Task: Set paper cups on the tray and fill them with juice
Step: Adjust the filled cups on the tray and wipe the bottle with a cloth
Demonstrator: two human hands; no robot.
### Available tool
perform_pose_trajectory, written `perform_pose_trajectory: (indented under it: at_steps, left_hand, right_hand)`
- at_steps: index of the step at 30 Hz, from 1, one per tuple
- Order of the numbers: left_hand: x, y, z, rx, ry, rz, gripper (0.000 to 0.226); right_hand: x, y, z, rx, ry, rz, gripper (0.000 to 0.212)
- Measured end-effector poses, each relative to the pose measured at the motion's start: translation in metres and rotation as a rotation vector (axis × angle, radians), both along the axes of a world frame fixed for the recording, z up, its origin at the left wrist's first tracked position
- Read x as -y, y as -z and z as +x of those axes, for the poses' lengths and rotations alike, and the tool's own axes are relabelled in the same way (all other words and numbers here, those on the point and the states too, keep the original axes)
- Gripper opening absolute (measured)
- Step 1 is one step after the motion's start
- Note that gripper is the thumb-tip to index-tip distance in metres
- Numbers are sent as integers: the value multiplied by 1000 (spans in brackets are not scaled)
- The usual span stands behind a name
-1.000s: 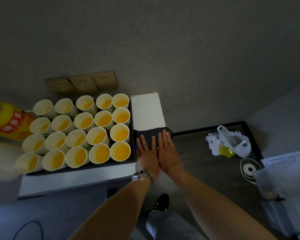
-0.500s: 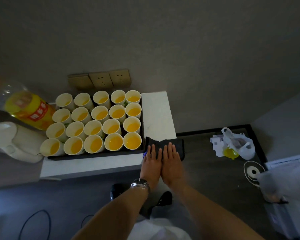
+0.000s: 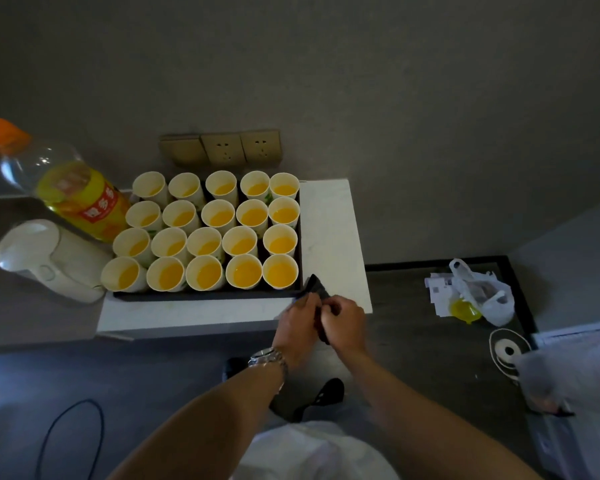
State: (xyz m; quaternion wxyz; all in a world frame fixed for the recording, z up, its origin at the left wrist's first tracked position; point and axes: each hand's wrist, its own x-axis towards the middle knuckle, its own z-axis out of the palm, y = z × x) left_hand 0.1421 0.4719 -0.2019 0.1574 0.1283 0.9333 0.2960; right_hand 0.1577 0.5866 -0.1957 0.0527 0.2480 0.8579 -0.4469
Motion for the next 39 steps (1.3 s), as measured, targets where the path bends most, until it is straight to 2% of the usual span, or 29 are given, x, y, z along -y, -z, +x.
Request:
perform_pose_trajectory:
  at_steps: [3, 5, 11, 14, 20, 31, 39]
  left_hand:
    - [6, -4, -1, 17, 0, 64, 26]
    - [10, -6, 0, 14, 11, 97, 30]
    - [25, -15, -1, -28, 61, 137, 50]
    - [41, -16, -1, -70, 82, 117, 44]
    - [87, -21, -3, -121, 51, 9, 34]
    - [189, -22, 4, -200, -235, -36, 23]
    - [258, -22, 11, -151, -479, -3, 14]
  right_hand:
    - [1, 3, -6, 8, 273, -339, 25]
    - [4, 6, -9, 26, 394, -491, 28]
    - [17, -1, -12, 53, 466, -561, 24]
    - [25, -1, -13, 94, 398, -574, 25]
    - [68, -1, -19, 115, 89, -273, 26]
    - [169, -9, -38, 171, -230, -301, 25]
    - [248, -17, -49, 184, -393, -324, 24]
